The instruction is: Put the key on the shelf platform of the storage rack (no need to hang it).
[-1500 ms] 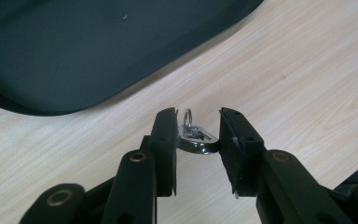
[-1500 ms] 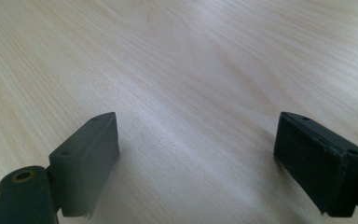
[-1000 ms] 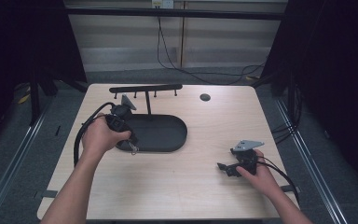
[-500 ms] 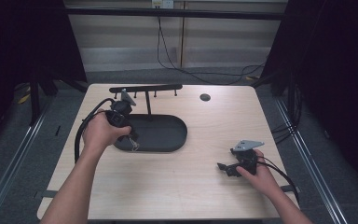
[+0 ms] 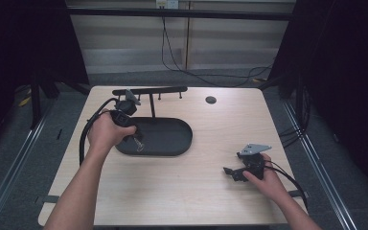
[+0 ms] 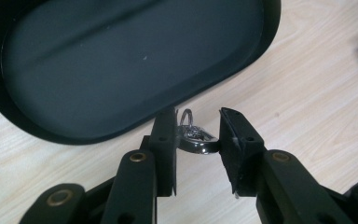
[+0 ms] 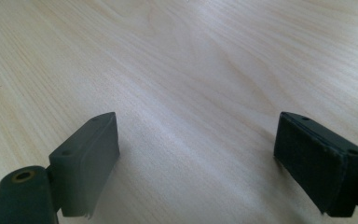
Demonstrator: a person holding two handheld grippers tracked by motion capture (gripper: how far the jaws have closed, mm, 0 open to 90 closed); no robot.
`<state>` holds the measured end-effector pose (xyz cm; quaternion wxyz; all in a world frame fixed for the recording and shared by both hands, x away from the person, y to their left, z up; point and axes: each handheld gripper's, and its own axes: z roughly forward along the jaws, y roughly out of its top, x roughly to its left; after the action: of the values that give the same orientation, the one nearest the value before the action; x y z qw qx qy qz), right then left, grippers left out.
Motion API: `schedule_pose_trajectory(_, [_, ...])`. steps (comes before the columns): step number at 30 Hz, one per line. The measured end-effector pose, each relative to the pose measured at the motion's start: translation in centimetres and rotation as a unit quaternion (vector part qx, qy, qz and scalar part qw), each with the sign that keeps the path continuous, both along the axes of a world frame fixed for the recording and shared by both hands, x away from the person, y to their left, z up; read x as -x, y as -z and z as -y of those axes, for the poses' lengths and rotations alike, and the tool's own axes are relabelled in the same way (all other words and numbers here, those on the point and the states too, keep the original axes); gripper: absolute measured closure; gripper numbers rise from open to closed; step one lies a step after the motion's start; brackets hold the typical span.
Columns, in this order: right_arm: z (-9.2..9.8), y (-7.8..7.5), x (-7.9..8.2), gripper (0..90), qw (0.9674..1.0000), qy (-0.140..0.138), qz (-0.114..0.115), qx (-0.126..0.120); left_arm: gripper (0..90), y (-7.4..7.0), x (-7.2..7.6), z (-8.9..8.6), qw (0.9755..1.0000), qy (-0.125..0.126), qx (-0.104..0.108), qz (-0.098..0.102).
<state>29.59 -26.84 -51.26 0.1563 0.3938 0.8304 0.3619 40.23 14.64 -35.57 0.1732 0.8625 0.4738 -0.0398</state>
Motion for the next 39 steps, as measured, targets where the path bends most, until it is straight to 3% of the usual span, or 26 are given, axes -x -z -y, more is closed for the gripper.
schedule_pose_trajectory(21, [0.0,0.0,0.0,13.6,1.0000,0.000,0.000,0.000,67.9,1.5,-1.7,-0.1,0.9995,-0.026,-0.004,0.017])
schedule_pose_trajectory(39, [0.0,0.0,0.0,13.6,1.0000,-0.001,0.000,0.000,67.8,3.8,-2.6,0.2,0.9989,-0.039,-0.010,0.026])
